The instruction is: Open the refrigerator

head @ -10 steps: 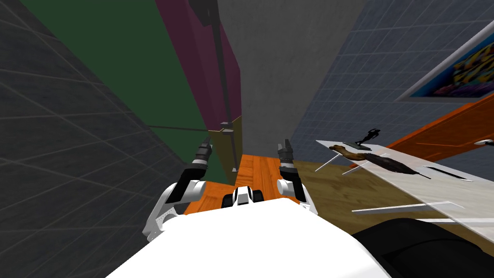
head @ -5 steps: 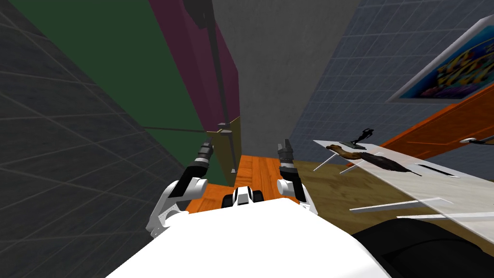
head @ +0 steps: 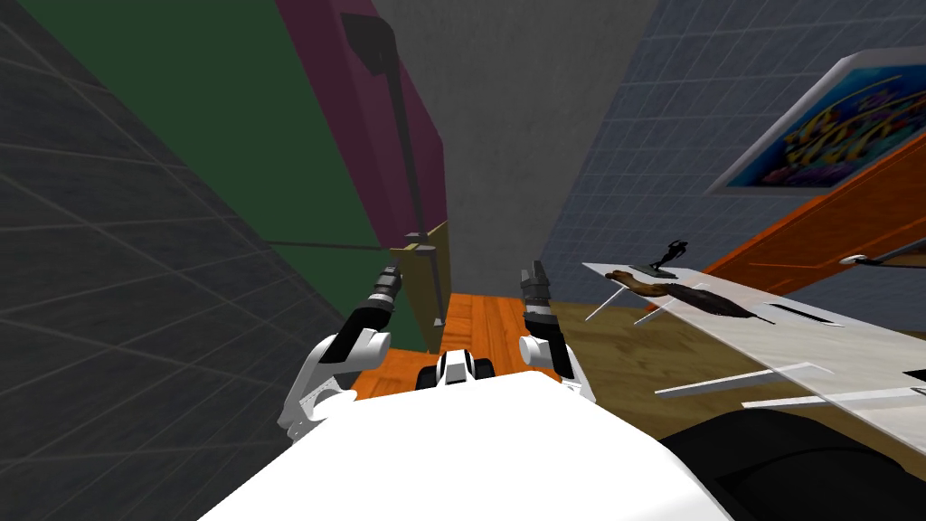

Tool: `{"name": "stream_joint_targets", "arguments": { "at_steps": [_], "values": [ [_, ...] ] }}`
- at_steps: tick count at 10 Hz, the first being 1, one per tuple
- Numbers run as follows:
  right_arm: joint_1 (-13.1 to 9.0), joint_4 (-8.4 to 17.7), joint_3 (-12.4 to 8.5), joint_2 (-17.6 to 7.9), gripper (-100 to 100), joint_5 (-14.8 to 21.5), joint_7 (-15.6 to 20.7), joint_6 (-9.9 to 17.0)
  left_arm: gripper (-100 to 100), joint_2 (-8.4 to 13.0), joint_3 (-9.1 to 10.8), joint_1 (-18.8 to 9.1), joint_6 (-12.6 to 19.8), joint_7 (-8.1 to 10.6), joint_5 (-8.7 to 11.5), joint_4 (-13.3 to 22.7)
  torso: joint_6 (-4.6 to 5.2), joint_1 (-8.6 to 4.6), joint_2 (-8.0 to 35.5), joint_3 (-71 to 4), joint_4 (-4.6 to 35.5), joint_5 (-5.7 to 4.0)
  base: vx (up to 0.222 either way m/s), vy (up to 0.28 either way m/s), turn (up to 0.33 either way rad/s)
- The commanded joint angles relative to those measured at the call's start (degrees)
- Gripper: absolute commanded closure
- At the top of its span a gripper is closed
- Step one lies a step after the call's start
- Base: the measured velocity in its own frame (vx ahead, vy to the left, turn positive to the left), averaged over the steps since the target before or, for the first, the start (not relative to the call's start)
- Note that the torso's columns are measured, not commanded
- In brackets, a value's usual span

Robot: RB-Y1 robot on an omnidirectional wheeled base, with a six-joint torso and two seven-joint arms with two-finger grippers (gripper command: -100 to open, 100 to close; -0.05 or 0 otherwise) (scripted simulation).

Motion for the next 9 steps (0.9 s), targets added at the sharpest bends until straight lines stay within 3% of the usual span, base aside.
{"name": "stream_joint_targets", "arguments": {
  "at_steps": [1,9],
  "values": [
    [0.00,0.00,0.00,0.00,0,0.00,0.00,0.00,-100,-0.26,-0.42,-0.34,3.12,0.16,-0.05,0.03,0.07,0.00,-0.15,-0.08,-0.09,0.03,0.015,-0.013,-0.027],
    [0.00,0.00,0.00,0.00,0,0.00,0.00,0.00,-100,-0.98,-1.44,-2.74,13.69,0.60,-0.41,-2.36,0.30,0.05,-0.98,-0.60,-0.42,0.10,0.013,-0.018,-0.037]
  ]
}}
